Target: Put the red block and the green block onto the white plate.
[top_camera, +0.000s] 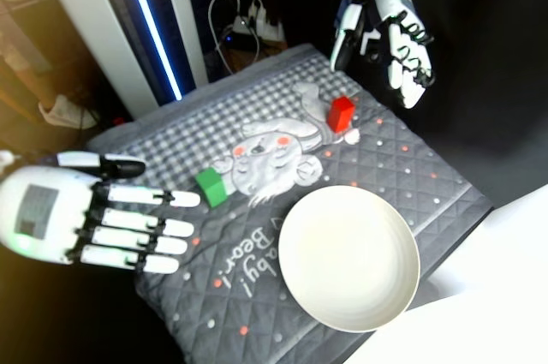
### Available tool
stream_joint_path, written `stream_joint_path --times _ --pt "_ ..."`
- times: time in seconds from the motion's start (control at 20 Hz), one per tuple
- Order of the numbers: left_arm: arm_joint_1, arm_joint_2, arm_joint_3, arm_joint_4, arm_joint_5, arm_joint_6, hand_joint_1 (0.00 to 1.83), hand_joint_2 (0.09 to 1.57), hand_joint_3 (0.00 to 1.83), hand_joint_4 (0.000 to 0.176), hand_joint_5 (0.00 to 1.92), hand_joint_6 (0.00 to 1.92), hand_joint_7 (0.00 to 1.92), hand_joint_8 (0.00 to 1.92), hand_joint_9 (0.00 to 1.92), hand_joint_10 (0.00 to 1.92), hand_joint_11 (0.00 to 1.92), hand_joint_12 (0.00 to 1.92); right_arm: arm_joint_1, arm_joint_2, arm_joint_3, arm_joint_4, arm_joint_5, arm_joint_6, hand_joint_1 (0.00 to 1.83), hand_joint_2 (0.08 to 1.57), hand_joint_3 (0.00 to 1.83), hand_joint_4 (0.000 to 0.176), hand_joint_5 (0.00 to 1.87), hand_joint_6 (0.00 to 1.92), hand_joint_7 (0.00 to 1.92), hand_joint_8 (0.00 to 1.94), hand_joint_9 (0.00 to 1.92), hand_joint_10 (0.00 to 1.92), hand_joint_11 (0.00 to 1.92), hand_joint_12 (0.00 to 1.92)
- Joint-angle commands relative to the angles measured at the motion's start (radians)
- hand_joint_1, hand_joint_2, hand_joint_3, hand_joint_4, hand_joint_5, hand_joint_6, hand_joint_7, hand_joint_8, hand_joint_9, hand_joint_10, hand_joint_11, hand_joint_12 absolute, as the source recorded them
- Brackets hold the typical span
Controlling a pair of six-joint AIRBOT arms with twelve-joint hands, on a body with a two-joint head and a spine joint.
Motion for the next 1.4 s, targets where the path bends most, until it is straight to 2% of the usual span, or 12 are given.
stream_joint_path --times 0.0,0.25,0.3,0.4,0.5,0.55,0.7,1.0,1.1,1.15,1.25,1.35 --pt "-0.011 0.002 0.005 -0.018 -0.116 -0.001 0.87 0.94 0.0 0.033 0.27 0.0 0.16 0.0 0.15 0.02 0.0 0.64 0.008 0.009 0.004 0.036 0.123 0.01 1.01 1.02 0.0 0.072 0.36 0.0 0.31 0.0 0.22 0.0 0.0 0.47" --pt "-0.023 -0.013 0.016 -0.002 -0.101 -0.001 0.88 0.93 0.0 0.0 0.29 0.0 0.18 0.0 0.17 0.01 0.0 0.61 0.012 0.013 0.006 0.036 0.19 0.018 0.98 0.97 0.0 0.09 0.32 0.0 0.34 0.0 0.34 0.0 0.15 0.48" --pt "-0.03 -0.019 0.02 0.005 -0.096 -0.001 0.88 0.93 0.0 0.001 0.29 0.0 0.18 0.0 0.17 0.01 0.0 0.61 0.017 0.014 0.006 0.036 0.201 0.018 0.97 0.99 0.0 0.071 0.32 0.0 0.33 0.0 0.35 0.0 0.15 0.56" --pt "-0.038 -0.018 0.019 0.012 -0.103 -0.004 0.9 0.91 0.0 0.013 0.28 0.0 0.19 0.0 0.18 0.01 0.0 0.69 0.152 0.008 0.007 -0.057 0.144 0.008 0.98 0.98 0.0 0.132 0.28 0.0 0.23 0.0 0.2 0.0 0.01 0.59" --pt "-0.035 -0.013 0.017 0.012 -0.104 -0.016 0.81 0.89 0.0 0.031 0.25 0.0 0.17 0.0 0.17 0.0 0.0 0.68 0.247 -0.011 0.008 -0.137 0.084 -0.009 0.87 0.95 0.0 0.146 0.27 0.0 0.23 0.0 0.21 0.0 0.0 0.66" --pt "-0.035 -0.015 0.018 0.016 -0.096 -0.016 0.81 0.87 0.0 0.021 0.26 0.0 0.17 0.0 0.18 0.0 0.0 0.8 0.268 -0.02 0.013 -0.159 0.071 -0.011 0.85 0.92 0.0 0.17 0.26 0.0 0.25 0.01 0.23 0.01 0.0 0.66" --pt "-0.045 -0.021 0.022 0.029 -0.09 -0.016 0.84 0.87 0.0 0.0 0.28 0.0 0.16 0.0 0.18 0.0 0.0 0.85 0.274 -0.027 0.015 -0.179 0.062 -0.011 0.89 0.87 0.0 0.176 0.28 0.0 0.31 0.0 0.3 0.01 0.06 0.75" --pt "-0.049 -0.04 0.024 0.079 0.001 -0.016 0.84 0.84 0.0 0.005 0.24 0.0 0.22 0.0 0.24 0.01 0.0 0.85 0.274 -0.061 0.033 -0.189 0.014 -0.011 0.99 0.89 0.0 0.145 0.35 0.0 0.3 0.0 0.23 0.0 0.03 0.47" --pt "-0.06 -0.048 0.027 0.123 0.063 -0.016 0.91 0.84 0.0 0.061 0.31 0.0 0.33 0.0 0.38 0.01 0.03 1.09 0.274 -0.084 0.051 -0.188 -0.017 -0.011 0.95 0.88 0.0 0.155 0.37 0.0 0.31 0.0 0.21 0.0 0.0 0.28" --pt "-0.068 -0.05 0.031 0.139 0.092 -0.016 0.9 0.83 0.0 0.08 0.34 0.0 0.28 0.0 0.34 0.0 0.04 1.03 0.274 -0.094 0.059 -0.186 -0.028 -0.011 0.94 0.89 0.0 0.129 0.39 0.01 0.31 0.0 0.21 0.0 0.01 0.28" --pt "-0.083 -0.057 0.043 0.172 0.146 -0.016 0.94 0.81 0.0 0.078 0.33 0.0 0.22 0.0 0.28 0.0 0.02 0.89 0.274 -0.109 0.069 -0.185 -0.041 -0.011 0.95 0.9 0.0 0.122 0.45 0.0 0.35 0.0 0.29 0.0 0.14 0.39" --pt "-0.093 -0.059 0.05 0.203 0.202 -0.016 0.97 0.81 0.0 0.071 0.34 0.0 0.24 0.0 0.26 0.0 0.0 0.77 0.274 -0.12 0.078 -0.183 -0.055 -0.011 1.01 0.92 0.0 0.064 0.52 0.0 0.42 0.0 0.37 0.01 0.25 0.42"
